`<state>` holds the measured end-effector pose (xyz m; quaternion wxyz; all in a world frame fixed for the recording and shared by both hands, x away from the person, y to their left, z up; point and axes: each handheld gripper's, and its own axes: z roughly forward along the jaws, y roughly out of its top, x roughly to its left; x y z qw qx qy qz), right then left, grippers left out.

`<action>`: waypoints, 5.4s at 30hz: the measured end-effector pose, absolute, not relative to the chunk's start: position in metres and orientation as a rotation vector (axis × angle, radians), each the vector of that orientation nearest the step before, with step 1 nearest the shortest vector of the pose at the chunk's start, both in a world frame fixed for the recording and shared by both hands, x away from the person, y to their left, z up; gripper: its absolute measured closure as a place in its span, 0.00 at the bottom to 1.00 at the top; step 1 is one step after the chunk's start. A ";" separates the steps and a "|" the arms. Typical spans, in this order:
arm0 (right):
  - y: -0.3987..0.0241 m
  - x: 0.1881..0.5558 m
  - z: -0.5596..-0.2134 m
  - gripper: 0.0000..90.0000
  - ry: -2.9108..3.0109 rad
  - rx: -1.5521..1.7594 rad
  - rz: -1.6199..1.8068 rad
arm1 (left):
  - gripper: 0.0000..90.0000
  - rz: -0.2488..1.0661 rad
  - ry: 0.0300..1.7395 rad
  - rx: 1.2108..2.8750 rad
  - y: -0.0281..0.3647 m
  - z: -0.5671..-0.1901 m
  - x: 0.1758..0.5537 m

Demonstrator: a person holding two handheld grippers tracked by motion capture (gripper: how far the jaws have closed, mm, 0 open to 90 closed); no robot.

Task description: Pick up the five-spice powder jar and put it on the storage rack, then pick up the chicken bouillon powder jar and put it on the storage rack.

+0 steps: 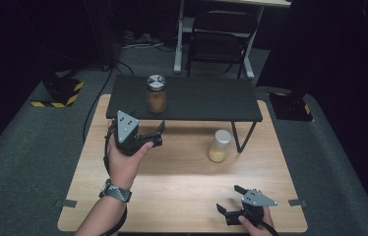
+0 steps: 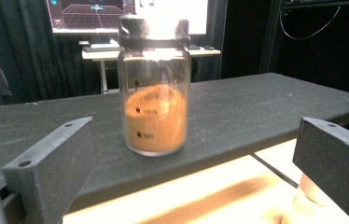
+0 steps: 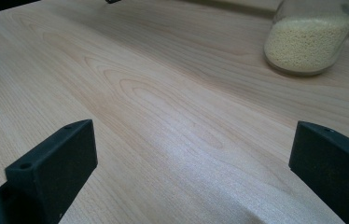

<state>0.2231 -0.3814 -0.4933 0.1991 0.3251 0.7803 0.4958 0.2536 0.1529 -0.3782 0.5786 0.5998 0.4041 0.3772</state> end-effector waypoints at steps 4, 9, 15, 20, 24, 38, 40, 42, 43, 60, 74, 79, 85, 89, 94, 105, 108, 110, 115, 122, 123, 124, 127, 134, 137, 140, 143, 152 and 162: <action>-0.382 0.223 -0.493 0.01 2.182 0.909 1.387 | 0.00 0.883 0.931 1.408 0.155 -0.394 0.242; -0.381 0.223 -0.493 0.01 2.183 0.908 1.386 | 0.00 0.865 0.936 1.399 0.161 -0.414 0.230; -0.381 0.223 -0.493 0.01 2.184 0.907 1.384 | 0.00 0.852 0.925 1.413 0.168 -0.439 0.213; -0.381 0.222 -0.493 0.01 2.180 0.905 1.381 | 0.00 0.824 0.941 1.438 0.173 -0.458 0.202; -0.381 0.223 -0.493 0.01 2.182 0.907 1.382 | 0.00 0.804 0.941 1.458 0.174 -0.472 0.193; -0.382 0.222 -0.494 0.01 2.176 0.919 1.394 | 0.00 0.735 0.976 1.593 0.174 -0.503 0.182; -0.382 0.221 -0.494 0.01 2.176 0.919 1.389 | 0.00 0.725 0.977 1.612 0.175 -0.505 0.181; -0.381 0.221 -0.493 0.01 2.177 0.921 1.384 | 0.00 0.720 0.981 1.637 0.175 -0.507 0.182; -0.381 0.221 -0.493 0.01 2.176 0.922 1.384 | 0.00 0.712 0.981 1.645 0.176 -0.508 0.182; -0.379 0.220 -0.493 0.01 2.169 0.943 1.373 | 0.01 0.728 0.979 1.726 0.172 -0.514 0.187; -0.376 0.218 -0.492 0.01 2.157 0.958 1.356 | 0.00 0.718 0.978 1.721 0.174 -0.514 0.188; -0.377 0.218 -0.492 0.01 2.155 0.959 1.358 | 0.00 0.710 0.983 1.723 0.175 -0.514 0.189; -0.378 0.219 -0.493 0.01 2.155 0.967 1.367 | 0.00 0.706 0.978 1.724 0.175 -0.514 0.189; -0.378 0.217 -0.494 0.01 2.135 0.976 1.373 | 0.00 0.707 0.983 1.725 0.175 -0.514 0.188; -0.377 0.216 -0.494 0.01 2.114 0.989 1.373 | 0.00 0.704 0.979 1.727 0.175 -0.514 0.189; -0.369 0.216 -0.485 0.00 2.014 1.051 1.420 | 0.01 0.680 0.964 1.744 0.177 -0.512 0.192; -0.367 0.219 -0.479 0.00 1.989 1.047 1.416 | 0.01 0.678 0.964 1.744 0.177 -0.512 0.192; -0.366 0.221 -0.476 0.00 1.982 1.050 1.415 | 0.01 0.677 0.965 1.745 0.177 -0.512 0.192; -0.362 0.232 -0.465 0.00 1.961 1.028 1.401 | 0.01 0.673 0.964 1.747 0.177 -0.512 0.192; -0.354 0.248 -0.453 0.00 1.952 1.001 1.383 | 0.00 0.670 0.959 1.746 0.177 -0.512 0.192; -0.352 0.250 -0.453 0.00 1.951 0.999 1.380 | 0.00 0.668 0.958 1.744 0.178 -0.512 0.192; -0.351 0.252 -0.452 0.00 1.951 0.999 1.375 | 0.00 0.668 0.957 1.746 0.178 -0.512 0.192; -0.348 0.259 -0.450 0.00 1.949 0.997 1.367 | 0.00 0.665 0.955 1.747 0.178 -0.512 0.193; -0.344 0.272 -0.452 0.00 1.937 1.019 1.350 | 0.00 0.657 0.957 1.742 0.180 -0.512 0.193; -0.342 0.278 -0.453 0.00 1.929 1.029 1.352 | 0.01 0.656 0.957 1.739 0.180 -0.513 0.193; -0.339 0.285 -0.454 0.00 1.916 1.028 1.353 | 0.00 0.654 0.956 1.736 0.181 -0.513 0.193; -0.335 0.293 -0.454 0.00 1.899 1.044 1.358 | 0.01 0.651 0.960 1.733 0.181 -0.513 0.193; -0.329 0.314 -0.456 0.00 1.855 1.082 1.343 | 0.00 0.643 0.967 1.722 0.183 -0.514 0.192; -0.313 0.331 -0.460 0.16 1.814 1.067 1.365 | 0.00 0.635 0.977 1.714 0.186 -0.514 0.193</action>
